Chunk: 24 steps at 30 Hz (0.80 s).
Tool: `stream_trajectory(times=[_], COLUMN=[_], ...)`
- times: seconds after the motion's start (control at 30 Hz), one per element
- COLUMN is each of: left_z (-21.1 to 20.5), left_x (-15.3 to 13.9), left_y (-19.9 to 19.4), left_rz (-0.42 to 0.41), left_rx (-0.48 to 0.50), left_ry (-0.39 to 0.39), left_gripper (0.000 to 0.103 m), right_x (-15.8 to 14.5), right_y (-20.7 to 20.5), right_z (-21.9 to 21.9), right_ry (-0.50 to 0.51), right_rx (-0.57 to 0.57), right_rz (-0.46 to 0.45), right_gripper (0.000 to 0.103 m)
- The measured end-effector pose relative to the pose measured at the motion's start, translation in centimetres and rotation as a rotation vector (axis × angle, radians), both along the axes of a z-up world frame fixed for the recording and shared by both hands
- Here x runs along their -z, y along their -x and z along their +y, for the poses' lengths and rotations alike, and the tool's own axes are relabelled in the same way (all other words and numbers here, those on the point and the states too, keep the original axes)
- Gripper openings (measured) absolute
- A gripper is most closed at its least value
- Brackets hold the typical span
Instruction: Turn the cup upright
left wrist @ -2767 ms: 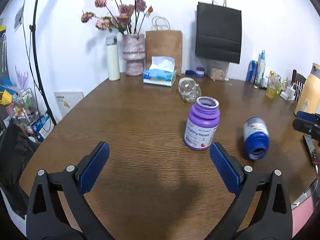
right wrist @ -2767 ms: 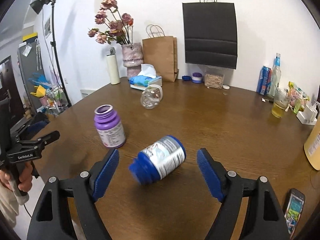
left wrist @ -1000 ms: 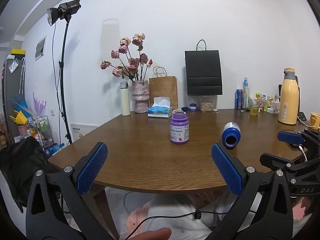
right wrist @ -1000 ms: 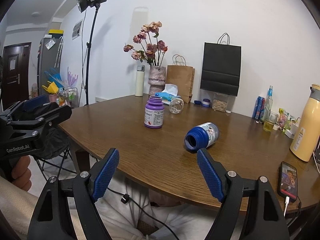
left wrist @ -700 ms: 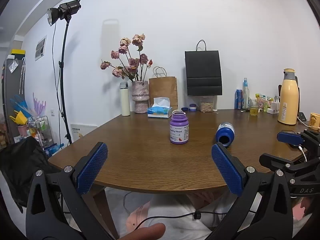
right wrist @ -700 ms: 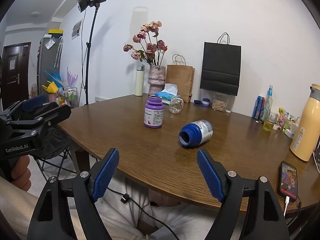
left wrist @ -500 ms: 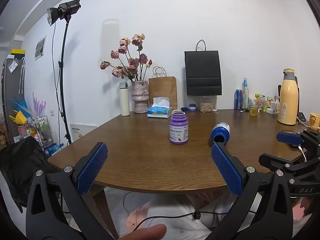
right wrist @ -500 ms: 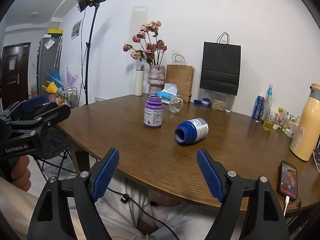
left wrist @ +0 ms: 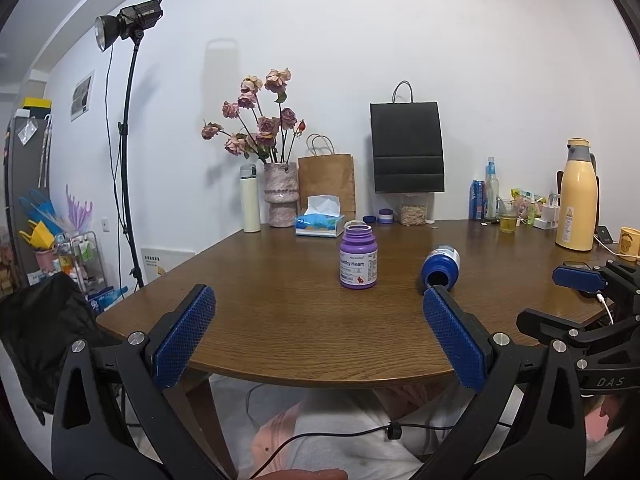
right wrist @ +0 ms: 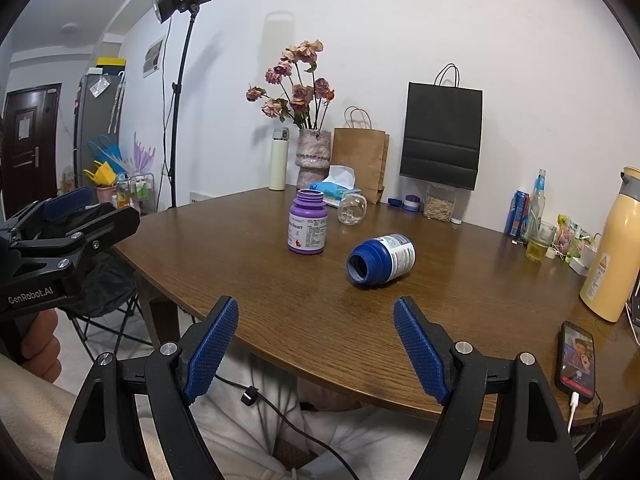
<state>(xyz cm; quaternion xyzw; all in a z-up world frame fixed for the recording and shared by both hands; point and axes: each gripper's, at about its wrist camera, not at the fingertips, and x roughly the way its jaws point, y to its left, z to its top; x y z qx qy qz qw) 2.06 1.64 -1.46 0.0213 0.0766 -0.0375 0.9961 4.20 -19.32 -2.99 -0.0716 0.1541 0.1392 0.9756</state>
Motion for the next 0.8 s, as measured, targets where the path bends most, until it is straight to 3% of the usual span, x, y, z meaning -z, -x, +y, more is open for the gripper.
stream_trajectory(times=[0.8], left_z=[-0.01], left_x=[-0.43], left_y=[-0.04], left_rz=[-0.012], left_rx=[-0.005], left_ry=[-0.001], left_gripper=[0.103], right_x=[-0.03], right_y=[-0.09], right_z=[-0.14], right_ry=[0.002], right_rx=[0.001], right_rz=[-0.004], right_gripper=[0.084])
